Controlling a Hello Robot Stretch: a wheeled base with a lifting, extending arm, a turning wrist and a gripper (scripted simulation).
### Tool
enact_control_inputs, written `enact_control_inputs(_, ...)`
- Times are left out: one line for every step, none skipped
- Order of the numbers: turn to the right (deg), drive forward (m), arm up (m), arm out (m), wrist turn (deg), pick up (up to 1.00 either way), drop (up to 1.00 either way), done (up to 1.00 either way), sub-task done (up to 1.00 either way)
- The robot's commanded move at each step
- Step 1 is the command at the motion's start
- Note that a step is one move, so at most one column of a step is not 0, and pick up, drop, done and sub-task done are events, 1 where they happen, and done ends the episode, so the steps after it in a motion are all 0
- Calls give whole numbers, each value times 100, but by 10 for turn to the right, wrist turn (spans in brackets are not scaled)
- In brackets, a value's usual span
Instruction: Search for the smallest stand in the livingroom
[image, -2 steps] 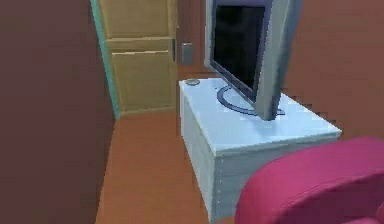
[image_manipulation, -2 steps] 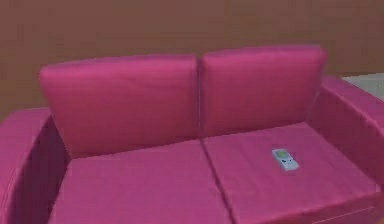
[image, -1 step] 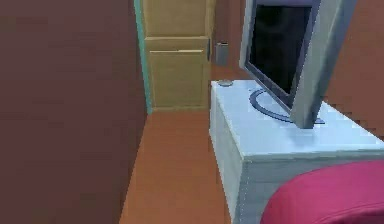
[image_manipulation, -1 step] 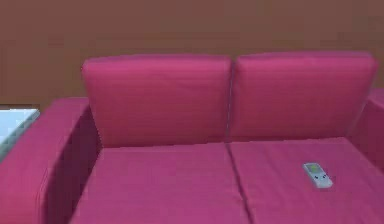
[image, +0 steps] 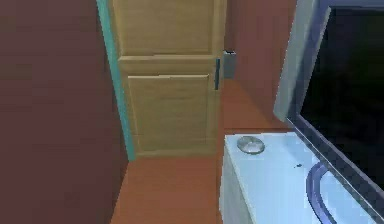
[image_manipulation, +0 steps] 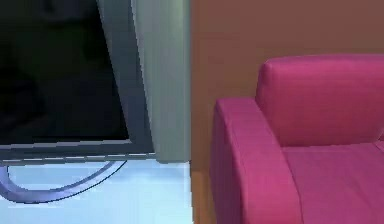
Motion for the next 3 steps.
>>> enact_control_inputs(0,100,0,0,0,0,0,0,0)
enact_control_inputs(0,55,0,0,0,0,0,0,0)
enact_control_inputs(-30,0,0,0,0,0,0,0,0)
